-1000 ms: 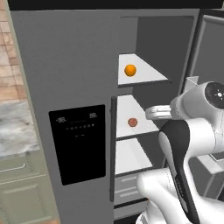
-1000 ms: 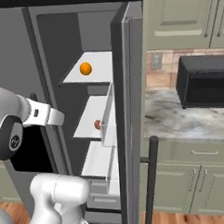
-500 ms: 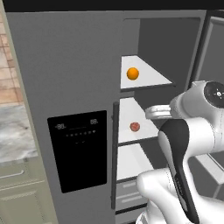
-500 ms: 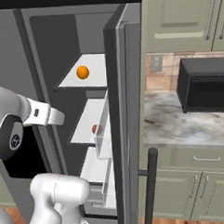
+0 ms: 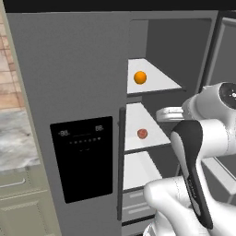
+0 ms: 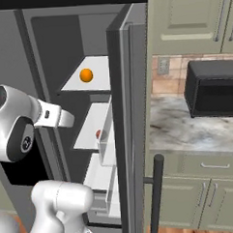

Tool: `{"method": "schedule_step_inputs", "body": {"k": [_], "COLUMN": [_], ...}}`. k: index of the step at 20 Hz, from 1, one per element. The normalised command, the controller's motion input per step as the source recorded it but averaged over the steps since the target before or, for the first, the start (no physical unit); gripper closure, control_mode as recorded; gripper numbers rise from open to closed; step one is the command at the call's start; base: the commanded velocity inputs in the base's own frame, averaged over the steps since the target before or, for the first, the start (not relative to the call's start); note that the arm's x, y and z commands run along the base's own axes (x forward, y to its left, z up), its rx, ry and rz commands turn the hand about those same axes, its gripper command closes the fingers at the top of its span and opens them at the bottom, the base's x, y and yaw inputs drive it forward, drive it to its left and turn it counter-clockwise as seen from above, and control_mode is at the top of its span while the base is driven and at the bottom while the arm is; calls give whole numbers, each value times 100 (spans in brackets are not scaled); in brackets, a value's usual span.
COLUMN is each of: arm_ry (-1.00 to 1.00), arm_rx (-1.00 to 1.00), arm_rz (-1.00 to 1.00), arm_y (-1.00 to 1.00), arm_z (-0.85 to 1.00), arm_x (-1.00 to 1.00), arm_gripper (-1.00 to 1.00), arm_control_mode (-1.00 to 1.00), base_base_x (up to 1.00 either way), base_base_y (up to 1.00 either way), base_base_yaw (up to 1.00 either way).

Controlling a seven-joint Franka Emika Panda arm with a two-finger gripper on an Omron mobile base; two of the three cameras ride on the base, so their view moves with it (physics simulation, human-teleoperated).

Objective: Retrieve the orange and peach from the fridge and place them into the bowl on the dining table.

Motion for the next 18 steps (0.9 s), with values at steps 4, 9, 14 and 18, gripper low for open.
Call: {"method": "schedule_step_inputs", "body": {"k": [4, 9, 14, 18], "arm_ry": [0, 0, 0, 0], "arm_rx": [2, 0, 0, 0], "arm_rz": [0, 0, 1, 3], "arm_y": [-25, 0, 0, -6], "arm_z": [5, 0, 1, 4], "arm_x": [30, 56, 59, 55], "arm_gripper": [-100, -100, -100, -100], "arm_control_mode": [-100, -100, -100, -100], "base_base_x": [0, 0, 0, 0], "base_base_y": [0, 0, 0, 0], "base_base_yaw": [0, 0, 0, 0]}}
